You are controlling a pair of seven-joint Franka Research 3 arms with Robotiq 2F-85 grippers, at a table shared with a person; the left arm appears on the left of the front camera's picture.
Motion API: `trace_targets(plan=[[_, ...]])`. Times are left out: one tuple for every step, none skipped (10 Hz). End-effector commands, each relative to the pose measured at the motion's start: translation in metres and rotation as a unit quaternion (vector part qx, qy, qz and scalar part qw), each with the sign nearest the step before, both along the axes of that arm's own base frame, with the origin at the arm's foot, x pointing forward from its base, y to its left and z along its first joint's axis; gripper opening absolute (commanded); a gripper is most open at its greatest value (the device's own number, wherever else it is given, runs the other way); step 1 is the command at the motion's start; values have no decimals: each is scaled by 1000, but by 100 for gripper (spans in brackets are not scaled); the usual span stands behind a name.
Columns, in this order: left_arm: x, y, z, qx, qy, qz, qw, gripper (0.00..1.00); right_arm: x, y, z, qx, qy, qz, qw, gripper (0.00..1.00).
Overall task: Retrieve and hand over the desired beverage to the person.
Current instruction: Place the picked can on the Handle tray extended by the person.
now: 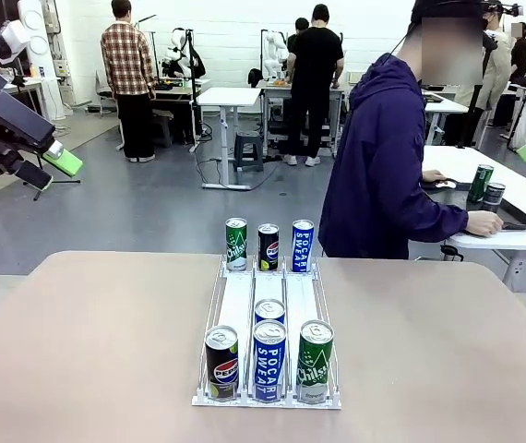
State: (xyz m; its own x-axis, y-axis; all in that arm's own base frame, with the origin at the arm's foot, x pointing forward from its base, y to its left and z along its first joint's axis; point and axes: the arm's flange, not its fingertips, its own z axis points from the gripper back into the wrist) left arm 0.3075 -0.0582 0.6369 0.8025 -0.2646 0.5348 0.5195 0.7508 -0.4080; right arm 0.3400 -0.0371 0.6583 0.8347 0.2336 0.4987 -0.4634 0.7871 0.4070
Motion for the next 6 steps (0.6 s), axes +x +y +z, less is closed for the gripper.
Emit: trace_targets(plan=[[0,1,0,-2,1,-4,1000,100,-19,-2,-5,39,-9,-28,999,100],[0,1,0,-2,1,-4,1000,100,-23,-4,0,45,-7,-27,999,100],[0,1,0,-2,1,-4,1000,100,-24,-1,4,38,7,-31,999,100],[0,1,0,-2,1,-4,1000,100,-18,-11,3,20,-5,-22,1000,100],[0,1,0,-2,1,-4,1000,100,-18,-11,3,20,-5,-22,1000,100],[0,1,0,-2,1,-4,1000,100,-18,-11,3,20,-5,-22,1000,100]])
